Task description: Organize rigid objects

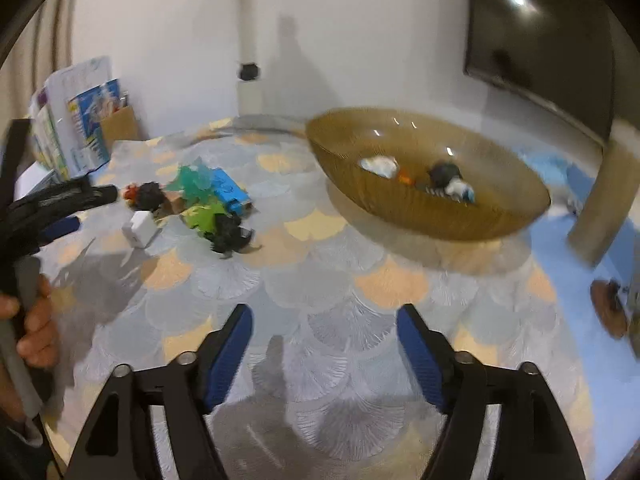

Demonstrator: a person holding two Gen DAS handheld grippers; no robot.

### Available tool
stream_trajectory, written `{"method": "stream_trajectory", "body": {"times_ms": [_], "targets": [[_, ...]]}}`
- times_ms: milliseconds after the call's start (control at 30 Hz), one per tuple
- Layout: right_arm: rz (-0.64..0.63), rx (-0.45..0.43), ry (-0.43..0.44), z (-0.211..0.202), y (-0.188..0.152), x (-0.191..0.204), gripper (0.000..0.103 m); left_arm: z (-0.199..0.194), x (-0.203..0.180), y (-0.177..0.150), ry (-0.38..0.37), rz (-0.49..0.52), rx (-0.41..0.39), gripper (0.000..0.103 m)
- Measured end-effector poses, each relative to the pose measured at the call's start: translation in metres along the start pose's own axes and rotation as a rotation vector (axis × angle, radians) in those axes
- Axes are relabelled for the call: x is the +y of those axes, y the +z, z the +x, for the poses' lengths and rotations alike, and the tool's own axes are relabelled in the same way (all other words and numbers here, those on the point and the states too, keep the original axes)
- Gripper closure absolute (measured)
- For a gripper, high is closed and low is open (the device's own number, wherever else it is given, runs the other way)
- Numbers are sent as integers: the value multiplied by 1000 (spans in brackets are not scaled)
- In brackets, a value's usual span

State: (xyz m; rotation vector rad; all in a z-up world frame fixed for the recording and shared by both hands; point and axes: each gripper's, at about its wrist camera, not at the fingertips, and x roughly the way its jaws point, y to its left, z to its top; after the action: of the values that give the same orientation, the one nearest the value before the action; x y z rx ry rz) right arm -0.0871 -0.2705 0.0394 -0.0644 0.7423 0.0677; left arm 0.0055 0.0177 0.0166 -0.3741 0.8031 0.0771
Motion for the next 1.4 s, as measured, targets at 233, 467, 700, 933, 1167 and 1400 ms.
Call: {"method": "stream_trajectory", "body": {"times_ms": [233,467,700,933,1167,1400], "targets": [[-6,48,9,13,3,0,17,-2,23,1,-120,-103,-17,19],[-40,80,10,21,4,5,17,-5,13,-1,-143,-54,-16,19],[-34,104,25,23,3,3,17,-7,3,-1,-133,19,23,19],[-2,94,5,7,5,9,16,-67,27,-9,-118,389,24,19],[14,140,90,19,45,50,17,-60,24,10,-157,491,74,19],[-69,176,107,59,64,65,25,-17,-27,9,-303,515,214,23]]}}
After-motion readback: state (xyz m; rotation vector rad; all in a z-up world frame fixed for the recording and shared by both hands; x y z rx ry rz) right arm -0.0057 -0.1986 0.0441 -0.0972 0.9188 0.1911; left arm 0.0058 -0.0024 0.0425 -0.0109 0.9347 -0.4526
